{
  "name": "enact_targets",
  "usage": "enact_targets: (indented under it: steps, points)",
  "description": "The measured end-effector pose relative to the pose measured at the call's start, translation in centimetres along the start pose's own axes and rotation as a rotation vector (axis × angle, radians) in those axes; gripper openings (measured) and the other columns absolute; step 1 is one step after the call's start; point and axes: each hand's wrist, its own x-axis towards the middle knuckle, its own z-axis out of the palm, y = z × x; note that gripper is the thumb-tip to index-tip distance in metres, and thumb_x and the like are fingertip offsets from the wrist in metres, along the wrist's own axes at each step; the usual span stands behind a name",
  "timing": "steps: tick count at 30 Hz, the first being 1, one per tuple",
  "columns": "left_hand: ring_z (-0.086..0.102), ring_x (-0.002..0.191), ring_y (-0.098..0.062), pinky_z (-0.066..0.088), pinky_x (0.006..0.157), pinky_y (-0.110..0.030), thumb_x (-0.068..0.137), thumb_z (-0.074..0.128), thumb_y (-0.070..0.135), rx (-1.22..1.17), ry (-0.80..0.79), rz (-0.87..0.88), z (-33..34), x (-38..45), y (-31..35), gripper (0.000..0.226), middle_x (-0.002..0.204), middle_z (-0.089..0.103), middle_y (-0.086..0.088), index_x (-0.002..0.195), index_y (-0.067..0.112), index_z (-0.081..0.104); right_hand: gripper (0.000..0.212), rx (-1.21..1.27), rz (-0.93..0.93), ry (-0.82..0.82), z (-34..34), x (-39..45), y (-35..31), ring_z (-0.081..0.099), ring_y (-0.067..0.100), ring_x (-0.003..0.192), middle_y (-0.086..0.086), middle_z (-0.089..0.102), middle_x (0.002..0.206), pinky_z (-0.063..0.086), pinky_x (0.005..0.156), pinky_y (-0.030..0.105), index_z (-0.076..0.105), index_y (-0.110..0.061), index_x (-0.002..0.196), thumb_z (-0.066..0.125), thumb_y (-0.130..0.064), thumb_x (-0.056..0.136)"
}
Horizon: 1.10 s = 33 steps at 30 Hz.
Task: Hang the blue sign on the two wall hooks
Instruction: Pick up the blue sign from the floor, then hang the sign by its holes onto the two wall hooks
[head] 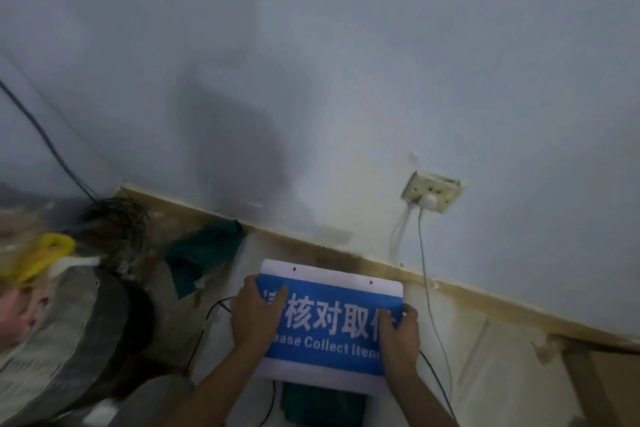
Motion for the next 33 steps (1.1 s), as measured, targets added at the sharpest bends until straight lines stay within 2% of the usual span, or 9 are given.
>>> enact_targets:
  steps: [3,7,10,13,18,23,27,29,33]
  points:
    - [0.073,0.089,-0.024,0.062,0.082,-0.051,0.091,0.078,0.034,-0.214,-0.046,-0.033,-7.6,-3.7,10.6,0.044,0.116,0.070,-0.012,0.121,0.025,0.047,0.029,0.115,-0.054,0.048,-6.0,-5.4,-11.0,0.064,0.025,0.087,0.008,0.065,0.104,0.052,0.080,0.039,0.051,-0.025,0.122,0.065,-0.033,0.099]
    - [0.067,0.080,-0.013,0.052,0.066,-0.025,0.093,0.075,0.023,-0.337,-0.037,0.040,-18.5,-9.8,26.2,0.047,0.109,0.065,-0.007,0.128,0.019,0.043,0.023,0.184,-0.208,0.088,-14.7,-12.4,-25.6,0.069,0.021,0.076,0.008,0.072,0.096,0.058,0.074,0.041,0.056,-0.023,0.113,0.070,-0.030,0.096]
    - [0.062,0.079,-0.015,0.047,0.068,-0.026,0.090,0.079,0.017,-0.400,0.047,0.111,-25.8,-14.7,37.5,0.049,0.107,0.061,-0.006,0.125,0.023,0.045,0.025,0.218,-0.323,0.165,-21.3,-17.5,-35.8,0.069,0.004,0.058,0.009,0.074,0.087,0.053,0.057,0.013,0.059,-0.020,0.109,0.077,-0.019,0.091]
    - [0.068,0.081,-0.016,0.046,0.064,-0.024,0.087,0.082,0.016,-0.436,0.103,0.245,-31.5,-18.3,47.5,0.045,0.097,0.069,0.003,0.114,0.028,0.050,0.027,0.230,-0.460,0.248,-27.8,-22.3,-45.3,0.068,-0.009,0.060,-0.003,0.074,0.078,0.047,0.054,0.002,0.059,-0.026,0.102,0.081,-0.026,0.087]
    - [0.075,0.083,-0.004,0.058,0.072,-0.033,0.087,0.082,0.028,-0.422,0.108,0.536,-39.8,-22.5,62.0,0.042,0.093,0.074,0.028,0.109,0.041,0.048,0.028,0.255,-0.718,0.333,-38.2,-28.9,-60.2,0.065,0.028,0.076,0.003,0.066,0.087,0.044,0.075,0.032,0.058,-0.018,0.115,0.075,-0.026,0.093]
    - [0.077,0.088,-0.008,0.060,0.077,-0.027,0.091,0.077,0.025,-0.512,0.164,0.799,-45.1,-23.8,74.6,0.051,0.103,0.077,0.012,0.135,0.027,0.051,0.042,0.329,-0.906,0.395,-44.2,-31.8,-72.4,0.061,0.023,0.086,-0.010,0.061,0.090,0.042,0.080,0.030,0.056,-0.018,0.138,0.062,-0.033,0.100]
    - [0.075,0.093,0.001,0.058,0.079,-0.013,0.093,0.076,0.026,-0.574,0.146,0.957,-48.9,-23.0,83.1,0.066,0.103,0.073,0.020,0.149,0.033,0.042,0.049,0.372,-1.047,0.460,-46.2,-33.8,-80.5,0.064,0.020,0.089,-0.009,0.065,0.097,0.047,0.086,0.034,0.051,-0.030,0.146,0.058,-0.036,0.098]
    - [0.076,0.091,-0.004,0.060,0.080,-0.019,0.094,0.075,0.030,-0.579,0.129,0.992,-50.4,-22.4,86.5,0.068,0.097,0.071,0.024,0.150,0.040,0.039,0.055,0.370,-1.084,0.477,-46.7,-34.3,-83.5,0.066,0.022,0.094,-0.002,0.069,0.111,0.051,0.091,0.038,0.046,-0.033,0.150,0.058,-0.040,0.098]
    - [0.078,0.078,-0.025,0.065,0.075,-0.049,0.094,0.071,0.040,-0.554,0.155,1.044,-52.7,-20.9,91.8,0.051,0.097,0.076,0.003,0.135,0.039,0.041,0.062,0.385,-1.136,0.513,-47.3,-34.7,-88.0,0.069,0.027,0.094,0.004,0.071,0.118,0.055,0.089,0.045,0.039,-0.035,0.155,0.061,-0.043,0.097]
